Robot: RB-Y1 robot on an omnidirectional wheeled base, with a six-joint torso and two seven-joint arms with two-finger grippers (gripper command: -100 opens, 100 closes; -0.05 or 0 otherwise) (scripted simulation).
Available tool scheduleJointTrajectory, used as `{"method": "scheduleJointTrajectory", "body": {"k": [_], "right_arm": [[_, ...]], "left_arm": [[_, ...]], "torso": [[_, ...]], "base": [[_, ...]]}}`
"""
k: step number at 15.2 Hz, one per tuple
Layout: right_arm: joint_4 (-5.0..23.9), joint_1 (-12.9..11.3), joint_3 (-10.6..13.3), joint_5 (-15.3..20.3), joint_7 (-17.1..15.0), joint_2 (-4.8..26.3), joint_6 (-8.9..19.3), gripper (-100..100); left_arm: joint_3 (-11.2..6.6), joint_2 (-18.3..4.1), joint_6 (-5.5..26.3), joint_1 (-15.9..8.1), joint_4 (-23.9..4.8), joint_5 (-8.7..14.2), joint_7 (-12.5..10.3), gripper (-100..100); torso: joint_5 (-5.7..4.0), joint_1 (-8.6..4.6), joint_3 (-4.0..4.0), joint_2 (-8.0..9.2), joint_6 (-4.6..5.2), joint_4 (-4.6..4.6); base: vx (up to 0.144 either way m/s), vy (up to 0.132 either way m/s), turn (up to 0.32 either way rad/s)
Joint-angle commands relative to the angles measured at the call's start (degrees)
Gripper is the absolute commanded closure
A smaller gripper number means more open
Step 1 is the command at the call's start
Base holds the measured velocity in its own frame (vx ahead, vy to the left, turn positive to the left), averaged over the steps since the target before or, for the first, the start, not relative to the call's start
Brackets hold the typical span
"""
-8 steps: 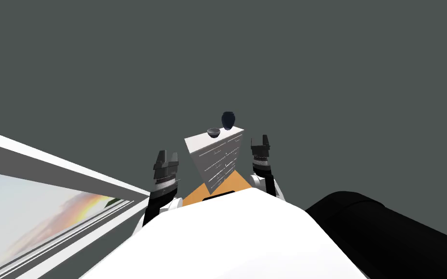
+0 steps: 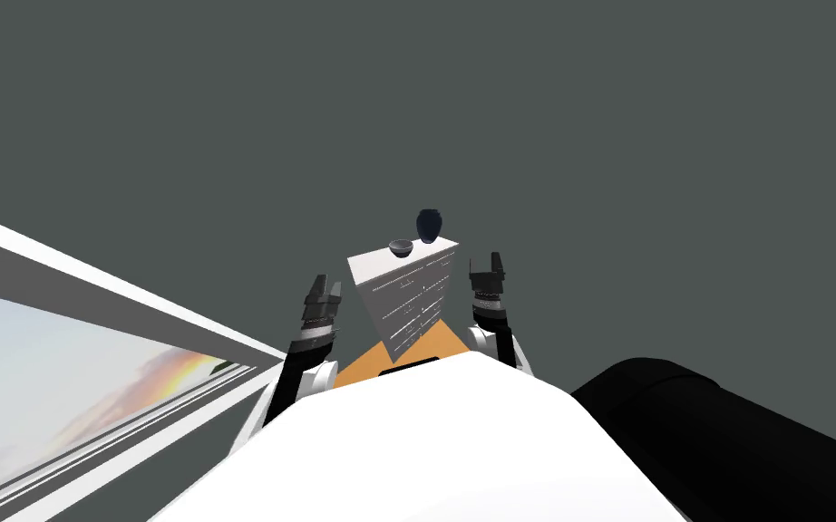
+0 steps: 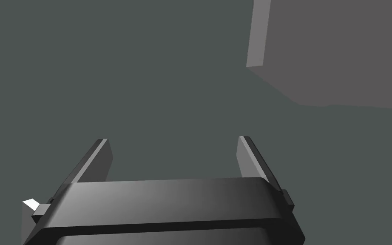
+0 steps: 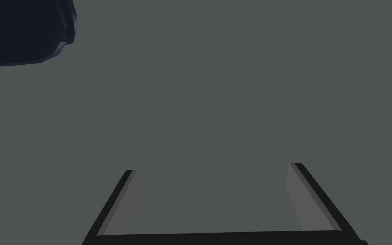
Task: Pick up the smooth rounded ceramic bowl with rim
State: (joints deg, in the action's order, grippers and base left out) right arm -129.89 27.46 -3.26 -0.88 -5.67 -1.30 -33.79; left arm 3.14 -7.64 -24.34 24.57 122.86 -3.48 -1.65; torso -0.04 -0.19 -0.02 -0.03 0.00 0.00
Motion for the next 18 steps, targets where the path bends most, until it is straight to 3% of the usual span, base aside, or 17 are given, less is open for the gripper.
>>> {"method": "scheduleJointTrajectory", "body": {"k": [1,2,3,8,10,11,13,14,15,16,17,18], "right_arm": [[0.0,0.0,0.0,0.0,0.0,0.0,0.0,0],[0.0,0.0,0.0,0.0,0.0,0.0,0.0,0],[0.0,0.0,0.0,0.0,0.0,0.0,0.0,0],[0.0,0.0,0.0,0.0,0.0,0.0,0.0,0],[0.0,0.0,0.0,0.0,0.0,0.0,0.0,0],[0.0,0.0,0.0,0.0,0.0,0.0,0.0,0],[0.0,0.0,0.0,0.0,0.0,0.0,0.0,0],[0.0,0.0,0.0,0.0,0.0,0.0,0.0,0],[0.0,0.0,0.0,0.0,0.0,0.0,0.0,0],[0.0,0.0,0.0,0.0,0.0,0.0,0.0,0],[0.0,0.0,0.0,0.0,0.0,0.0,0.0,0],[0.0,0.0,0.0,0.0,0.0,0.0,0.0,0]], "left_arm": [[-0.36,-1.1,1.8,-1.8,-1.2,0.1,0.1,-100],[-0.74,-2.3,4.0,-3.9,-2.5,0.2,0.3,-100],[-0.74,-2.3,4.1,-4.1,-2.5,0.2,0.3,-100],[-2.16,-5.1,10.9,-11.1,-7.0,0.6,0.8,-100],[-2.16,-5.1,12.4,-12.4,-7.0,0.6,0.8,-100],[-2.71,-5.9,14.4,-14.9,-8.8,0.8,1.0,-100],[-2.71,-5.9,15.6,-15.6,-8.8,0.8,1.0,-100],[-3.30,-6.7,17.6,-17.8,-10.6,0.9,1.1,-100],[-3.30,-6.7,18.5,-18.9,-10.6,0.9,1.1,-100],[-3.30,-6.7,19.0,-18.9,-10.6,0.9,1.1,-100],[-3.92,-7.3,20.8,-21.1,-12.5,1.0,1.3,-100],[-3.92,-7.3,21.6,-22.2,-12.5,1.0,1.3,-100]], "torso": [[0.00,0.00,0.00,0.00,0.00,0.00],[0.00,0.00,0.00,0.00,0.00,0.00],[0.00,0.00,0.00,0.01,0.00,0.00],[-0.01,-0.03,-0.01,-0.01,0.00,0.00],[-0.02,-0.06,-0.01,-0.02,0.00,0.00],[-0.01,-0.02,0.00,-0.01,0.00,0.00],[0.00,0.00,0.00,0.01,0.00,0.00],[0.00,0.03,0.00,0.00,0.00,0.00],[0.01,0.03,0.00,0.00,-0.01,0.00],[0.00,0.02,0.00,-0.01,-0.01,0.00],[0.00,0.02,-0.01,-0.02,0.01,0.00],[0.00,0.01,-0.02,-0.03,-0.01,-0.01]], "base": [[-0.004,-0.047,0.063],[-0.010,-0.047,0.079],[-0.010,-0.046,0.069],[-0.004,-0.053,0.097],[-0.005,-0.052,0.063],[-0.010,-0.038,0.072],[-0.006,-0.039,0.067],[-0.006,-0.038,0.092],[-0.006,-0.045,0.121],[0.000,-0.039,0.050],[0.004,-0.048,0.089],[0.000,-0.058,0.107]]}}
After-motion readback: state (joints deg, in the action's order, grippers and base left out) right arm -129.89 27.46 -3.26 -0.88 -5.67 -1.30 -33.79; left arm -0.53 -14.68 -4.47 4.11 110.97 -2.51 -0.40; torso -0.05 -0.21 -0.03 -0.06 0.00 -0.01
